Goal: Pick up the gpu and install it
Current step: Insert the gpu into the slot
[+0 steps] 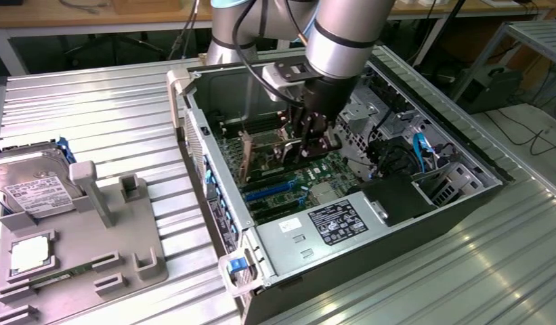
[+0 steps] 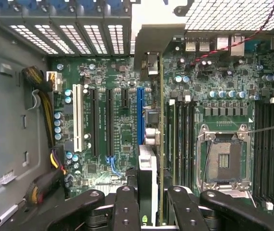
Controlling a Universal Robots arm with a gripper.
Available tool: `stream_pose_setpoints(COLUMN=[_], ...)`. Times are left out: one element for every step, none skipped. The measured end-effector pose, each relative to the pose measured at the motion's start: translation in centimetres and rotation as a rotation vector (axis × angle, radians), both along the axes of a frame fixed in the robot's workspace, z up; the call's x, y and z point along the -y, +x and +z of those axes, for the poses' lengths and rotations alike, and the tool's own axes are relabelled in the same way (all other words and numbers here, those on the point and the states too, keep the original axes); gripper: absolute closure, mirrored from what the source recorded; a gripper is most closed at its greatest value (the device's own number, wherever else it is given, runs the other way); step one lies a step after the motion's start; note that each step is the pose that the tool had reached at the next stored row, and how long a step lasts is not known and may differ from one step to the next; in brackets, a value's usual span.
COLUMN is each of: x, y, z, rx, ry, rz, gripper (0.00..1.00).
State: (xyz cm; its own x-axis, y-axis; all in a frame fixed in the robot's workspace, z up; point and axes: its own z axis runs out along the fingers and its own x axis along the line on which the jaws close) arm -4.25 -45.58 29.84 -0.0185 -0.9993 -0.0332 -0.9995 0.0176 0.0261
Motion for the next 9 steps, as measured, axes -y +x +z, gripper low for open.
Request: stream_pose_setpoints(x=[-0.03, -0.04, -0.04, -0.04, -0.04, -0.04, -0.04, -0.04, -0.04], y=[0.0, -0.1, -0.1, -0.1, -0.2, -0.2, -0.3, -0.5, -0.6], z=[-0.09, -0.23, -0.37, -0.52, -0.74, -0.91, -1.06, -1.14, -1.19], rx=[0.0000, 0.0001, 0.0001, 0.0001, 0.0001, 0.0002, 0.0013, 0.0036, 0.0069], ry=[0.0000, 0.0002, 0.0002, 0.0001, 0.0001, 0.0003, 0.0004, 0.0003, 0.0001], rz=[-0.004, -0.005, -0.005, -0.005, -0.005, -0.005, -0.005, -0.005, -0.005], gripper=[0.72, 0.72, 0.72, 0.72, 0.72, 0.72, 0.72, 0.72, 0.72])
